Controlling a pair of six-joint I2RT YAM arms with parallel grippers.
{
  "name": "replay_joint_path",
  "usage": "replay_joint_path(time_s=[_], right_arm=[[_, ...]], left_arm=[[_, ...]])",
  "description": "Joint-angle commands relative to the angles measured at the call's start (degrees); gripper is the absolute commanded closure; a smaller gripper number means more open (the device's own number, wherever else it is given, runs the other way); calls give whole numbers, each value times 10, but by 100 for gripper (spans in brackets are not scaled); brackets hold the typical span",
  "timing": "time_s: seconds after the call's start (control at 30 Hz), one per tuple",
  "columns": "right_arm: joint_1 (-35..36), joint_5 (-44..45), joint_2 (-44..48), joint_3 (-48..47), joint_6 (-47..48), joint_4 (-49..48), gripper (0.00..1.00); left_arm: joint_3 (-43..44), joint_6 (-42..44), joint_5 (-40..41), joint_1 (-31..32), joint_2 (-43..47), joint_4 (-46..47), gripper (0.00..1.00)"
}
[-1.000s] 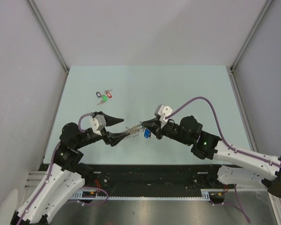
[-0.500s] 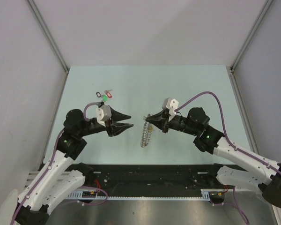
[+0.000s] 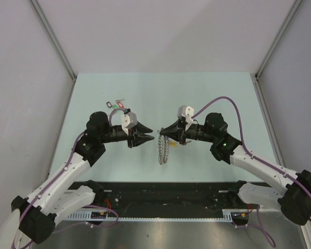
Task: Put the keys on the keyring
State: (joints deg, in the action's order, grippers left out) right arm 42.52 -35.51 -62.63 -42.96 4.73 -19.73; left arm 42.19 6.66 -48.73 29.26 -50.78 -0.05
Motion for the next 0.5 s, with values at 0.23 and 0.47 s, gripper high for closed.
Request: replay_joint_path(time_s=[0.23, 0.47], right_arm=[[-4, -55, -14, -5, -8, -85, 100], [-3, -55, -15, -5, -10, -89, 100]], left_arm=[[0, -3, -12, 5, -16, 40, 68], [-4, -37, -34, 10, -30, 47, 72]])
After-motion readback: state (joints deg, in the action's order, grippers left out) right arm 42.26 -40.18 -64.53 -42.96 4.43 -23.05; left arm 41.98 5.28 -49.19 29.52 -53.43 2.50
